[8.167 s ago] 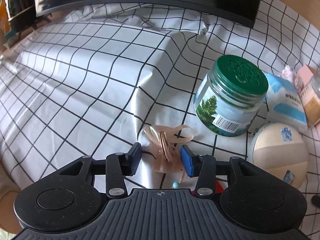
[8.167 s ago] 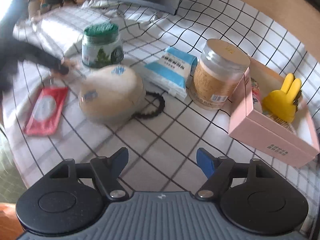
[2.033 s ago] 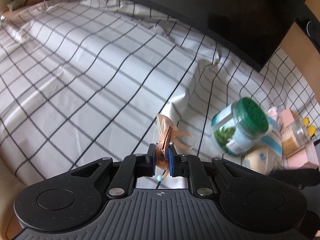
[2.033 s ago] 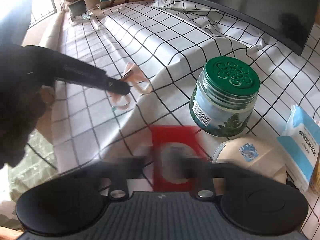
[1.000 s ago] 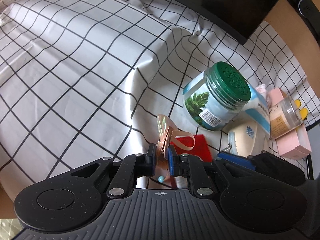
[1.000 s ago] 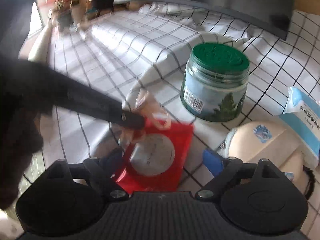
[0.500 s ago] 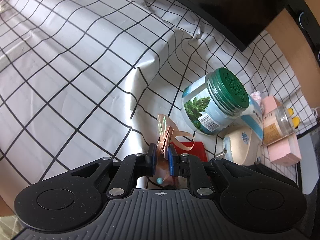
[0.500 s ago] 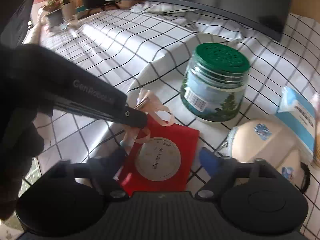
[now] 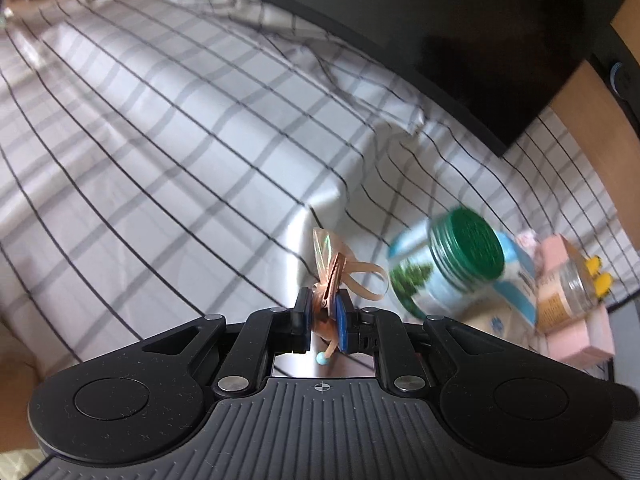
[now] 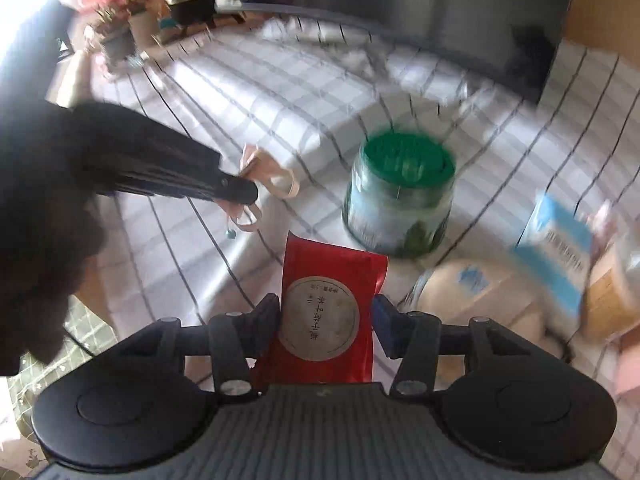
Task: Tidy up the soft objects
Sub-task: 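Carry the hair clip and red packet over the pink box with both tools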
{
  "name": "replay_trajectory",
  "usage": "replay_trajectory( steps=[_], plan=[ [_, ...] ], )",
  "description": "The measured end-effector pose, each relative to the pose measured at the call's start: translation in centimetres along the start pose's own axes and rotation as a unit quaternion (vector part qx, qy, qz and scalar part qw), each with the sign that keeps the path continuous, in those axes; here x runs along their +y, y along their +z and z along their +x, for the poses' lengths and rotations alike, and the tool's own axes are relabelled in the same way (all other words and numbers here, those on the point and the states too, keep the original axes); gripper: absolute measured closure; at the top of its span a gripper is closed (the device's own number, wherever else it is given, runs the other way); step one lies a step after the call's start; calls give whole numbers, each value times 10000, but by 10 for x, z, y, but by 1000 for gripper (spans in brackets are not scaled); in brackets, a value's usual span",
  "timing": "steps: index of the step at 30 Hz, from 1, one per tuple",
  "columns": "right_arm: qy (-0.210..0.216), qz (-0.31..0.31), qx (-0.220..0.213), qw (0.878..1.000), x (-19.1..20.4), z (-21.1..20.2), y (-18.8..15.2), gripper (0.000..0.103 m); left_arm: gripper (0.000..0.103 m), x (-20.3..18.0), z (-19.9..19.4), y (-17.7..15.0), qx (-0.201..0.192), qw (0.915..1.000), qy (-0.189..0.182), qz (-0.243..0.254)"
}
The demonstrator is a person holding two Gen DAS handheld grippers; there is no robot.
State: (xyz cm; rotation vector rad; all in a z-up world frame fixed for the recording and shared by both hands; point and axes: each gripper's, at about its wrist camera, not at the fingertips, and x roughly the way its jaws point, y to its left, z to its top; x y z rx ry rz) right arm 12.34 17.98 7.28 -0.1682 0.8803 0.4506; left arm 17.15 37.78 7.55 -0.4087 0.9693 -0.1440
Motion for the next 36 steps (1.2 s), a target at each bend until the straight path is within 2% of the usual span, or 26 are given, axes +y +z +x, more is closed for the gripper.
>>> replay_trajectory(
  steps=[6,12,16,21,25,29,33,36],
  plan=[
    [-38,-307,-620,9976,-16,-71,47,53,88,-18,-25,37,-476,9986,197,102],
    [-300,-271,-1123,9928,-65,-135,82,52,88,-58,-45,64,-836,9959,173,313],
    [-697,-268,-1438,9868,-99,-169,82,51,88,-91,-56,68,-1004,9939,71,454],
    [-1083,-130,-1757,9784,-146,-205,59,50,88,-148,-55,63,-1054,9909,-128,826],
    [-1456,209,-1999,9687,-193,-232,29,50,88,-205,-41,52,-868,9885,-502,1133],
    [-1998,644,-2242,9517,-235,-249,-5,49,88,-269,-19,30,-533,9808,-983,1599],
    [-2179,1241,-2241,9418,-273,-247,-40,49,88,-327,14,12,-23,9716,-1386,1918],
    [-2264,1567,-2150,9370,-291,-234,-64,49,88,-364,46,-3,405,9653,-1521,2085]
  ],
)
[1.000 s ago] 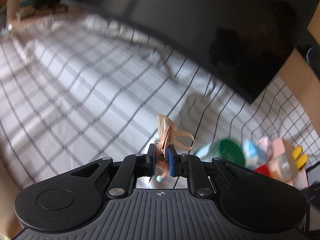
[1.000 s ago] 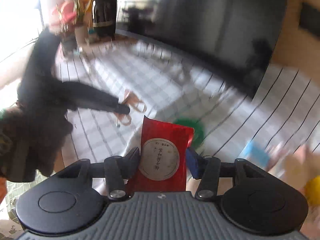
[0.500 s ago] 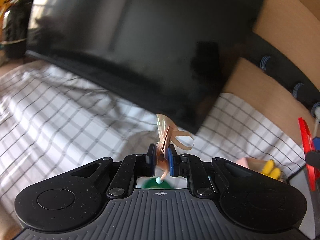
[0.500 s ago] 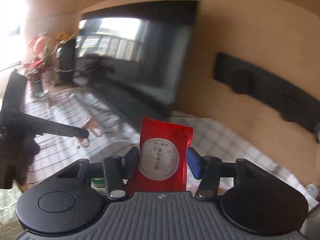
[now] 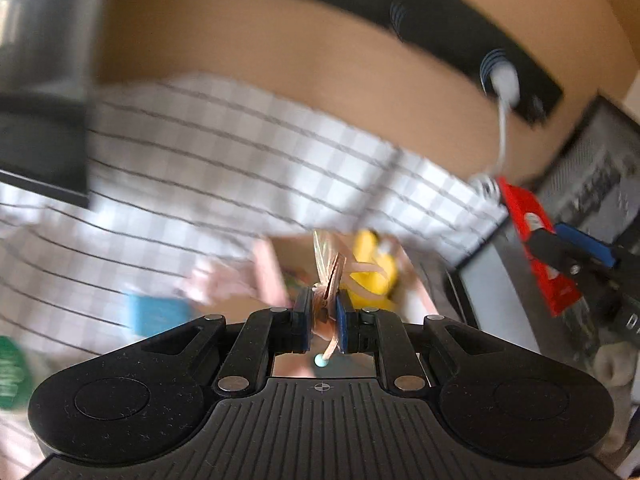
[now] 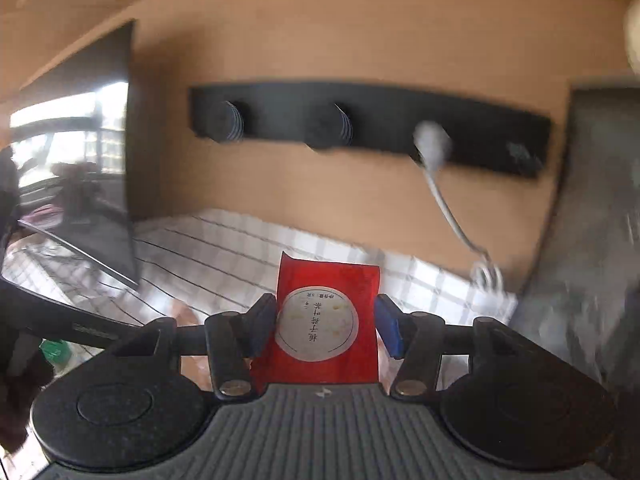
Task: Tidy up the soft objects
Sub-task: 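Carry the hair clip and red packet over the pink box with both tools, then open both tools to drop the hair clip and red packet into the box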
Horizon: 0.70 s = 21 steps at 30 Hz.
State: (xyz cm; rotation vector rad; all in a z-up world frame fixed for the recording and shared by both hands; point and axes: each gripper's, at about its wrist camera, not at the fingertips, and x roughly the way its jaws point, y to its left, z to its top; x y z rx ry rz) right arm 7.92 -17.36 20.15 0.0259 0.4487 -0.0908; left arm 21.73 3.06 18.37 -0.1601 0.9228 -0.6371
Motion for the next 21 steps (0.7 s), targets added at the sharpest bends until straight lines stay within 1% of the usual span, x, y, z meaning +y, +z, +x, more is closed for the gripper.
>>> replay_trajectory(
  steps=[1,3,4,5,6,7,9,10,12,13,17,19,21],
  plan=[
    [-51,44,30,10000,-7,3,-8,49,88,-6,13,-1,115,9999,-69,25],
    [-91,141,107,9998,-18,12,-23,49,88,-11,43,-4,380,9984,-407,-101],
    [-62,216,161,9996,-23,18,-30,49,86,-9,64,-5,709,9948,-673,-276],
    [-27,323,228,9992,-29,25,-38,49,83,-8,82,-7,1000,9907,-821,-410],
    [-9,420,284,9987,-33,31,-43,49,82,-8,95,-10,1096,9892,-851,-463],
    [7,514,350,9981,-37,36,-49,49,81,-7,103,-12,1058,9904,-775,-441],
    [79,648,483,9967,-41,48,-60,49,81,-8,108,-15,878,9941,-574,-265],
    [152,672,534,9962,-40,55,-67,49,81,-7,104,-14,747,9952,-576,-258],
    [289,632,638,9955,-30,74,-78,49,81,-3,94,-11,532,9957,-695,-297],
    [380,588,684,9952,-25,80,-81,49,81,-3,89,-8,438,9964,-667,-281],
    [856,419,919,9912,3,114,-94,49,81,-1,49,-1,-145,9992,-378,-29],
    [826,285,1158,9894,15,133,-100,49,81,5,25,-3,-438,9988,-230,27],
    [652,144,1478,9868,23,153,-108,49,81,17,3,-12,-622,9981,18,-1]
  ],
)
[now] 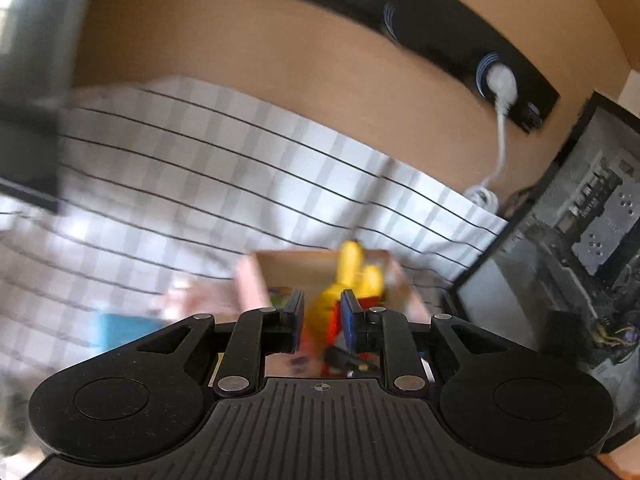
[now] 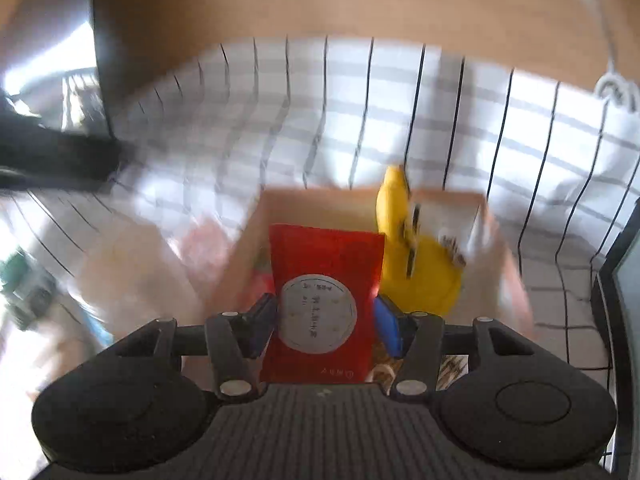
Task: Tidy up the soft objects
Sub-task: 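Open both tools to drop the hair clip and red packet into the box, then grasp the beige zippered pouch with the left tool while the right tool approaches the black bead bracelet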
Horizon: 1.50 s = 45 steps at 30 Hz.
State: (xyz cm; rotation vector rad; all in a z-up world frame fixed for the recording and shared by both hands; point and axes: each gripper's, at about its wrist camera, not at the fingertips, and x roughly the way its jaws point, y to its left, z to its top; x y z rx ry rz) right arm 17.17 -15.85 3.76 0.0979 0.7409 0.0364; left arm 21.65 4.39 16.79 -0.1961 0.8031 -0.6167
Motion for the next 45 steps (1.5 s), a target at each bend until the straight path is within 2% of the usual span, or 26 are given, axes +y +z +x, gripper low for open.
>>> replay_trajectory(
  steps=[2,5,8,11,13,16,18,22,25,26,29,30,33,37,40,43,45],
  plan=[
    [-87,-3,228,9997,-1,13,-4,49,81,17,-24,-9,-153,9989,432,-42],
    [-29,-43,283,9996,0,3,-2,45,81,50,-64,-26,-523,9913,1158,-349],
    [23,-8,248,9997,1,-13,0,29,81,84,-100,-47,-823,9812,1495,-899],
    [-127,-148,-6,9998,9,-39,3,26,81,110,-123,-69,-840,9730,1742,-1258],
    [-317,-341,-203,9987,21,-57,6,25,81,126,-127,-82,-661,9699,1766,-1542],
    [-481,-633,-549,9953,45,-84,9,25,81,143,-122,-102,-389,9695,1555,-1854],
    [-291,-793,-683,9941,64,-98,8,25,81,148,-114,-113,-254,9717,1330,-1936],
    [643,-1034,-331,9920,102,-100,1,25,81,157,-101,-129,-80,9727,984,-2101],
    [1001,-1119,12,9887,132,-78,-7,25,81,169,-98,-139,2,9687,885,-2319],
    [1063,-1112,111,9880,140,-69,-8,28,81,174,-98,-142,21,9668,832,-2415],
    [1215,-1019,510,9860,160,-39,-6,70,81,190,-98,-151,9,9605,625,-2712],
    [1189,-1009,650,9856,165,-29,-6,75,81,195,-98,-154,-10,9580,534,-2819],
    [924,-1219,870,9844,179,-4,-8,77,81,207,-96,-162,-41,9490,297,-3140],
    [980,-1399,1091,9792,182,10,-14,81,80,216,-90,-171,-175,9377,56,-3469],
    [1051,-1426,1028,9788,179,12,-16,81,79,224,-87,-176,-395,9264,-162,-3741],
    [1087,-1514,953,9778,179,11,-17,81,70,230,-77,-176,-353,9162,-409,-3971],
    [1039,-1568,832,9786,180,6,-16,81,69,229,-77,-173,-271,9162,-297,-3986]
  ],
)
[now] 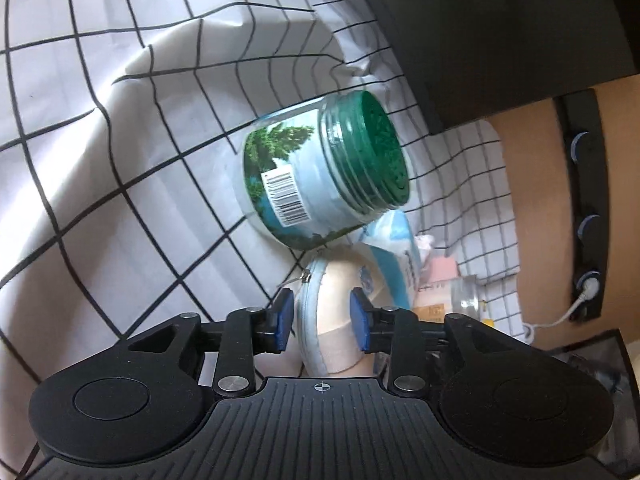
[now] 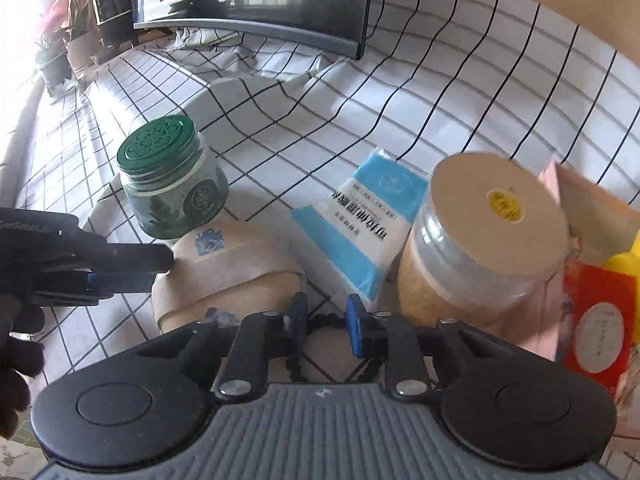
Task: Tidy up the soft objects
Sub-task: 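Grasp the beige zippered pouch with the left tool while the right tool approaches the black bead bracelet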
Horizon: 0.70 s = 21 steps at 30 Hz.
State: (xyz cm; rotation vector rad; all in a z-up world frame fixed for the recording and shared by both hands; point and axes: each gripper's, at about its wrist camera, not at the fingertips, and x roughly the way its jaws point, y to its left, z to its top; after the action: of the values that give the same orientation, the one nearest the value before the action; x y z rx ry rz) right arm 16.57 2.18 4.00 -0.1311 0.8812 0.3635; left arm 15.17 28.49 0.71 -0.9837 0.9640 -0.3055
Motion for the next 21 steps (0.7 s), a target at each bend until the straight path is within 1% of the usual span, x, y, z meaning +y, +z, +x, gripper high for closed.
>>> replay_trajectory(
  steps=[3,5,7,9,11,13,15,17,18,19,20,21],
  plan=[
    [43,-131,-279,9995,2,-12,1,81,69,-7,-8,1,16,9991,208,366],
    [113,-106,-254,9996,3,-10,3,81,69,-9,-9,3,40,9982,297,511],
    [179,-16,-155,9997,1,-3,4,81,69,-9,-4,4,117,9986,233,463],
    [193,42,-149,9997,-1,0,3,81,68,-8,4,5,160,9991,55,388],
    [226,2,-161,9996,-1,0,3,81,59,-3,13,5,136,9995,-57,262],
    [224,-19,-159,9996,-1,1,3,81,59,1,17,5,27,9998,-186,56],
    [254,-19,-164,9995,-2,0,2,81,53,-2,18,5,18,9998,-170,72],
    [339,19,-162,9993,-2,0,1,82,38,-9,17,4,142,9995,-130,235],
    [413,46,-146,9990,-2,-1,0,82,34,-14,16,4,218,9992,-82,334],
    [498,73,-125,9987,-2,-1,-1,82,26,-20,14,3,266,9986,-42,449],
    [570,113,-109,9982,-2,-1,-2,82,21,-27,9,1,267,9978,-13,598],
    [608,135,-115,9980,-3,-2,-3,82,21,-33,5,0,245,9971,-6,716]
  ],
)
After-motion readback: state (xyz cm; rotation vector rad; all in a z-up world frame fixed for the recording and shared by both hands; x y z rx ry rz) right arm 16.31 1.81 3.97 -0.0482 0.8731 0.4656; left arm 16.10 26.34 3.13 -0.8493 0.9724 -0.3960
